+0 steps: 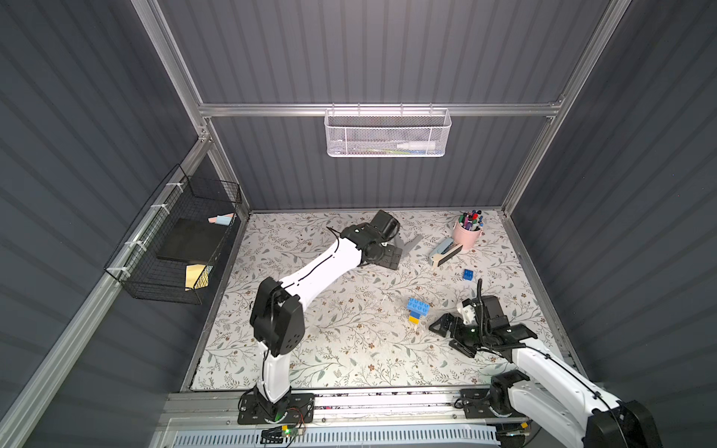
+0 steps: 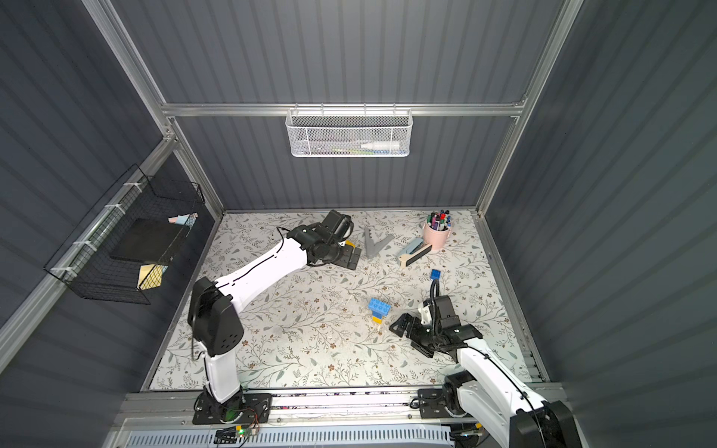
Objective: Assemble a spoon with lego
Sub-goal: Pick up the lego brick from the center of the board.
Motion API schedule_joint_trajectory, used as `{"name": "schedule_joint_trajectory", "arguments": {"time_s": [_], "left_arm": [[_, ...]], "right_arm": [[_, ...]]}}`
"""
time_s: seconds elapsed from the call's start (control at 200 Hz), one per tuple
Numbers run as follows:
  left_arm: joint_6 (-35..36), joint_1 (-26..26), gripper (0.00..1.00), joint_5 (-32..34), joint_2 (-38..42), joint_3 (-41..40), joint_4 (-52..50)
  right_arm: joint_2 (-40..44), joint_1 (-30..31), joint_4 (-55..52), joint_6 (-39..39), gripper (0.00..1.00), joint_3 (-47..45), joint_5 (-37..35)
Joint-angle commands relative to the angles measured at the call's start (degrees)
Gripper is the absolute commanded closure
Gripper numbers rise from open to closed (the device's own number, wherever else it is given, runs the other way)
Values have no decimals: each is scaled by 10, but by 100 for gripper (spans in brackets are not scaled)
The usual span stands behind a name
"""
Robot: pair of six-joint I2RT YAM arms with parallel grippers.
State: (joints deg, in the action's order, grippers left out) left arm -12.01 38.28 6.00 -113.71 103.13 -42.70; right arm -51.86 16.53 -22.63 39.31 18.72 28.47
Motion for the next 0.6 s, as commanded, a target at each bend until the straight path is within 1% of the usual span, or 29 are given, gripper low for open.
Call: {"name": "schedule_joint_trajectory", "arguments": {"time_s": [0.0,0.075,0.175,0.24,0.335,0.42,0.505,0.595], "left_arm": [[132,-40,1,-46,-72,30,47],[167,-57,1,-55,-125,79,48],[180,-81,1,-94,-179,132,52],[194,-90,1,-110,-201,151,60],[222,-91,1,-105,-227,182,58],[230,-96,1,-98,-251,213,49],[235,-97,1,-84,-264,219,56],[237,-98,1,-97,-276,223,59]], "right_arm": [[2,1,-36,-10,1,-9,-5],[-2,1,-37,-12,1,-4,-10],[-16,1,-42,-16,1,2,-14],[-27,1,-46,-18,1,7,-17],[-45,1,-55,-28,1,16,-17],[-56,1,-54,-33,1,20,-18],[-65,1,-50,-35,1,23,-18],[-74,1,-49,-39,1,27,-18]]}}
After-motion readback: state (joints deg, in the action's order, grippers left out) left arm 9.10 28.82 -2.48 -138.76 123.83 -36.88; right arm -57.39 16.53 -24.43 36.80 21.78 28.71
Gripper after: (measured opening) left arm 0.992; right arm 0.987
